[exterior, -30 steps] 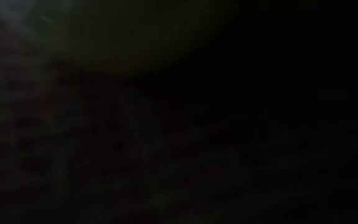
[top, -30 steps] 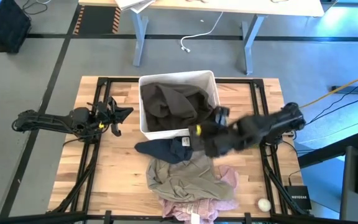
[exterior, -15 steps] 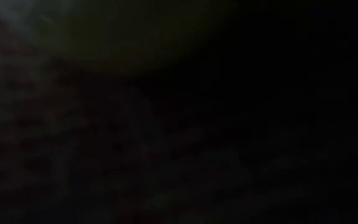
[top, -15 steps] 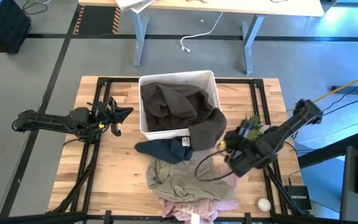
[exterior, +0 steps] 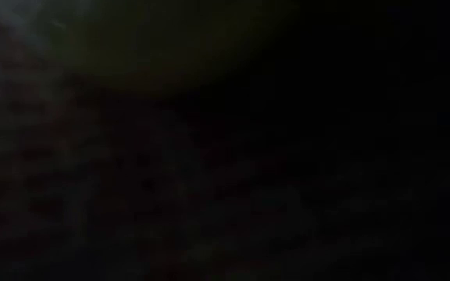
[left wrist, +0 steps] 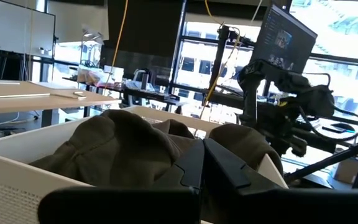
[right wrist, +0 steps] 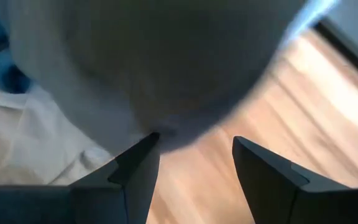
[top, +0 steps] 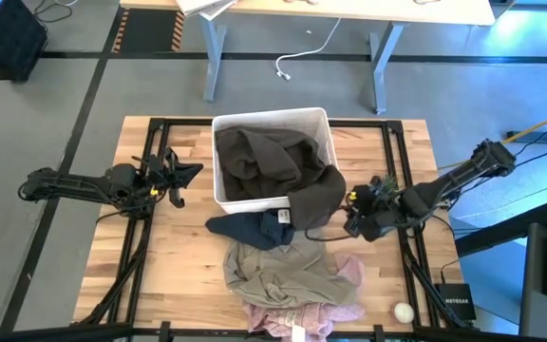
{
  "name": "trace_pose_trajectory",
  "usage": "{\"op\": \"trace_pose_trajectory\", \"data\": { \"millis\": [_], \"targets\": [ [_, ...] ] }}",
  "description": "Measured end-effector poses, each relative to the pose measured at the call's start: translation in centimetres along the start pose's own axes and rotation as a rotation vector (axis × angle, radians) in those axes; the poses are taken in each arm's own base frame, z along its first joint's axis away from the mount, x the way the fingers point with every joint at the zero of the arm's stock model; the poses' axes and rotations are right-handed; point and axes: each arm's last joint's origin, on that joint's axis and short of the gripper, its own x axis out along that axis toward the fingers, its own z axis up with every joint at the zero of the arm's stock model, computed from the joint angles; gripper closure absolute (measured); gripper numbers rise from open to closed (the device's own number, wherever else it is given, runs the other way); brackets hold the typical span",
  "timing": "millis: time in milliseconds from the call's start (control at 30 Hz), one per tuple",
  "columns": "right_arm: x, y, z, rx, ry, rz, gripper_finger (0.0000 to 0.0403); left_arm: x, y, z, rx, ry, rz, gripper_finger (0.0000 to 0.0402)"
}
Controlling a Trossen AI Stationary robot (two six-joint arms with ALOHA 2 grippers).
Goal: Sort clothes
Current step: Put the gray jacket into the laundry bin
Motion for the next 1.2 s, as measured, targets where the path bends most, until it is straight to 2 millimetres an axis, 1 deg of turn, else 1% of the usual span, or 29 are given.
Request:
{"op": "trace_pose_trajectory", "data": {
  "millis": [133,200,267,300,367,500,533,600,700,867,967,1033,1133,1200],
  "targets": [
    [1.8,1.0,0.5,-0.057,-0.018,0.143,0.0188,0.0,0.0,0.0,0.020,0.000,0.001,0.0398],
    [2.3,1.2,1.0,-0.076,-0.037,0.165,0.0190,0.0,0.0,0.0,0.021,0.001,0.000,0.0398],
    [2.6,1.3,1.3,-0.089,-0.054,0.167,0.0203,0.0,0.0,0.0,0.021,0.001,0.000,0.0398],
    [2.7,1.3,1.5,-0.096,-0.060,0.178,0.0215,0.0,0.0,0.0,0.021,0.000,0.000,0.0398],
    [2.7,1.4,1.7,-0.111,-0.052,0.214,0.0255,0.0,0.0,0.0,0.021,0.002,0.000,0.0398],
    [2.5,1.6,1.8,-0.120,-0.025,0.263,0.0370,0.0,0.0,0.0,0.021,0.002,0.000,0.0398],
    [2.2,1.7,2.1,-0.125,-0.025,0.275,0.0383,0.0,0.0,0.0,0.021,0.001,0.000,0.0398],
    [1.1,2.2,3.0,-0.139,-0.058,0.312,0.0380,0.0,0.0,0.0,0.022,0.002,0.000,0.0398],
    [-1.4,2.8,5.1,-0.187,-0.149,0.369,0.0368,0.0,0.0,0.0,0.022,0.002,0.000,0.0398],
    [-6.6,2.9,9.7,-0.231,-0.351,0.435,0.0392,0.0,0.0,0.0,0.022,0.002,0.000,0.0398],
    [-9.4,2.3,12.1,-0.227,-0.492,0.373,0.0386,0.0,0.0,0.0,0.020,0.001,0.000,0.0398],
    [-10.7,1.8,13.6,-0.212,-0.592,0.297,0.0378,0.0,0.0,0.0,0.018,0.000,0.001,0.0398],
    [-11.9,0.8,15.9,-0.198,-0.727,0.191,0.0379,0.0,0.0,0.0,0.019,0.001,0.000,0.0398],
    [-12.1,0.0,17.3,-0.172,-0.811,0.128,0.0385,0.0,0.0,0.0,0.019,0.000,0.000,0.0398]
  ]
}}
